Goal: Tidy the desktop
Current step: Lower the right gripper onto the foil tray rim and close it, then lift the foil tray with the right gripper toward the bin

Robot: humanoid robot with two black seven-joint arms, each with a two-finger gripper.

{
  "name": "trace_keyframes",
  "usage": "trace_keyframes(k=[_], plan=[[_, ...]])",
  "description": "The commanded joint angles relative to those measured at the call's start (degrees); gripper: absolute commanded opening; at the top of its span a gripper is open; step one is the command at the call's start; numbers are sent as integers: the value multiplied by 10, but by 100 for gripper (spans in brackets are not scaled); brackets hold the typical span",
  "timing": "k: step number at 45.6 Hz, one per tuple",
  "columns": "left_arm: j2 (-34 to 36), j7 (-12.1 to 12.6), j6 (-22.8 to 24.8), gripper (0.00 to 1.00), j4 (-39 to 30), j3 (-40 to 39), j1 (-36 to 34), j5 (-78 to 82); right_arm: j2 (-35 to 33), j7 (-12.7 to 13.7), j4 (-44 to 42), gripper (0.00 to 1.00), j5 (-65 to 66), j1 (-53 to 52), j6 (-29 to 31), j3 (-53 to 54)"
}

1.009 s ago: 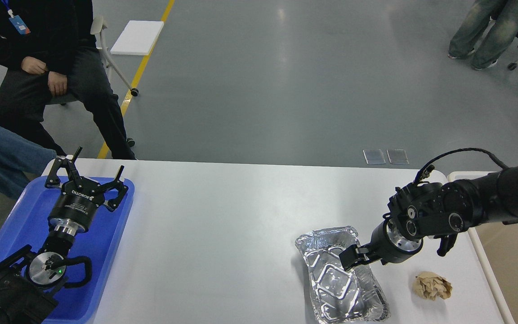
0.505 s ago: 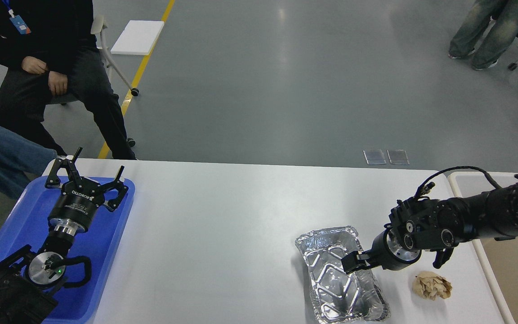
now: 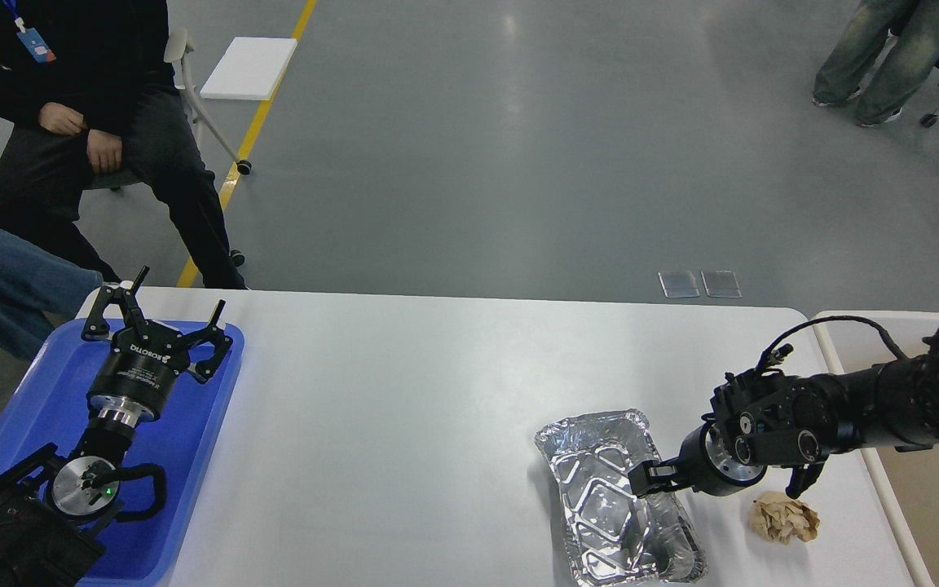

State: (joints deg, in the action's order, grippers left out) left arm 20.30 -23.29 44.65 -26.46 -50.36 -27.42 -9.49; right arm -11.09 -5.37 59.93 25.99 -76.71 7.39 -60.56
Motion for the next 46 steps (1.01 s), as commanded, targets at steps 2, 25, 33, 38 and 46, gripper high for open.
trace_keyframes(k=[2,25,33,38,46], plan=[[0,0,0,99,0,0,0,0,0,1,1,36,0,8,-12,-3],[0,0,0,99,0,0,0,0,-3,1,10,0,21,2,-9,-7],[0,0,0,99,0,0,0,0,-11,1,17,0,21,-14,-5,-7],[0,0,0,99,0,0,-1,0,-38,0,57,0,22,-54,-4,-9],[0,0,0,99,0,0,-1,0,-74,0,128,0,34,-132,-3,-24]])
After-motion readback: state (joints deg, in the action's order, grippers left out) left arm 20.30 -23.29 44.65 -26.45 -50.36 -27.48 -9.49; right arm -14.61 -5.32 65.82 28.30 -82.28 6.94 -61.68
